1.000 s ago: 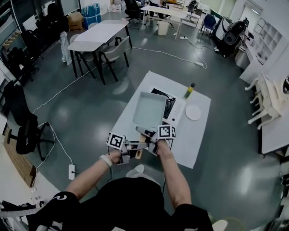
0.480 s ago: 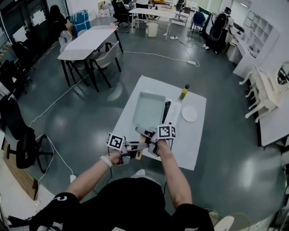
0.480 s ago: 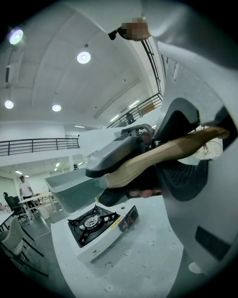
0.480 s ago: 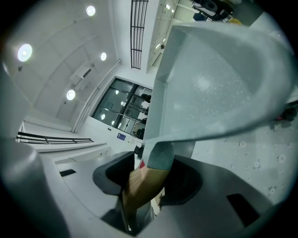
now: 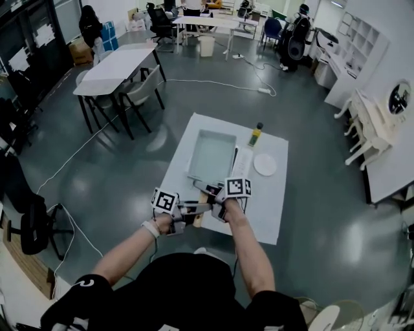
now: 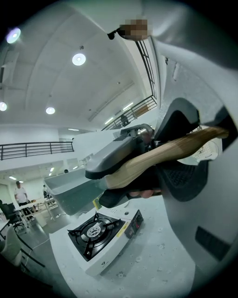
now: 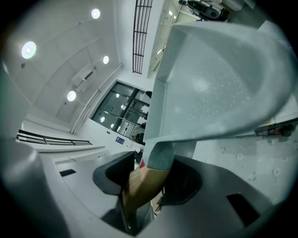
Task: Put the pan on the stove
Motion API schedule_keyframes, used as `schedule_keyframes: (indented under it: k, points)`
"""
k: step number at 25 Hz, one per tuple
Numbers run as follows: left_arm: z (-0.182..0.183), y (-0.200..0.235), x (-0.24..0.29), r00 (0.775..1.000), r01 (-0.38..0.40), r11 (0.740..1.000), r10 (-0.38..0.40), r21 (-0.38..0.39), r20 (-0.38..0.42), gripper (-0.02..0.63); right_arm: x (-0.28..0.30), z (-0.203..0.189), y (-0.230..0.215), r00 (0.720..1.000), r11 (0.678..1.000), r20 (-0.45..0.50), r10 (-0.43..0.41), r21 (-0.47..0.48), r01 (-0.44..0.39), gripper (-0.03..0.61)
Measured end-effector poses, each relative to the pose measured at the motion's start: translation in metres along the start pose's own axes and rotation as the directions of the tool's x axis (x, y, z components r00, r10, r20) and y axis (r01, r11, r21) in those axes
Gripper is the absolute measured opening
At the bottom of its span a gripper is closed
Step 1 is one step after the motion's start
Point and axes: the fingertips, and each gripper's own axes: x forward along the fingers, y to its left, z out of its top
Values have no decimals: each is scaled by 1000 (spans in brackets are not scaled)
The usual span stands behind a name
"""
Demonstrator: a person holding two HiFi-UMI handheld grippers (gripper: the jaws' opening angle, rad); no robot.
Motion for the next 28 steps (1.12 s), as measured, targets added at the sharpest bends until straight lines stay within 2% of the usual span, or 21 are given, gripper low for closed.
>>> schedule_keyframes:
  k: [3,7,10,15,19,23,28]
  points:
    - [1,-5,8,1000,24,1000,-24,5,-15,118,-7,4,1,1000,1000,10,-3,3,3,163]
    - [4,-3,11,999,21,998,-20,55,-29,118,-13,5,-3,999,999,14,-33,9,33,163]
    - [-2,-7,15,999,34,999,-33,18,-37,120,-17,2,-3,999,999,13,-40,13,40,164]
    - [-4,-10,22,998,43,997,-40,60,-57,120,-25,3,-2,999,999,30,-34,5,34,164]
    - [-8,-7,23,998,21,999,-18,49,-62,120,-29,1,0,999,1000,35,-28,3,28,164]
    - [-4,-9,24,996,60,997,-56,55,-71,118,-27,5,-4,998,999,41,-41,4,41,164]
    - [2,-3,24,994,67,997,-63,40,-86,120,-27,10,-9,996,997,49,-76,18,75,164]
